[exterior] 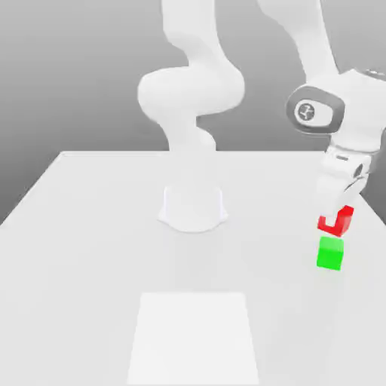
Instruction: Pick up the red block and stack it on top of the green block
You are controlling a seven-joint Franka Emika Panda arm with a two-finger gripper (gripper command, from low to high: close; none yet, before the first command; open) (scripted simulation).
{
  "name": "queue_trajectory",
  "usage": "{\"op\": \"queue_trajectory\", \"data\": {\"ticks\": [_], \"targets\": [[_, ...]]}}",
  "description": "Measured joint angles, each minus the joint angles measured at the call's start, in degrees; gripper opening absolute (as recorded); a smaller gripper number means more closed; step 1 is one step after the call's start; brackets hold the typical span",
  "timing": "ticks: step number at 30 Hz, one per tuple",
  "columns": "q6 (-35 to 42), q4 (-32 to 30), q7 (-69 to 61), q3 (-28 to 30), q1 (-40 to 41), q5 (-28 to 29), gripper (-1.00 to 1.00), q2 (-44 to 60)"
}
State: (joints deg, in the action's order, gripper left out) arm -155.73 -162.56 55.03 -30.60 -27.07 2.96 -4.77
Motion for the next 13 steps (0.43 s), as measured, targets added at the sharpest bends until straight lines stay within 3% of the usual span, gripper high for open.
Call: {"op": "queue_trajectory", "data": {"ticks": [7,13], "targets": [[-4.5,0.2,5.5,0.5,1.4,7.7,-1.00,5.1],[-9.9,-0.4,6.8,0.6,1.5,9.7,-1.00,8.8]]}}
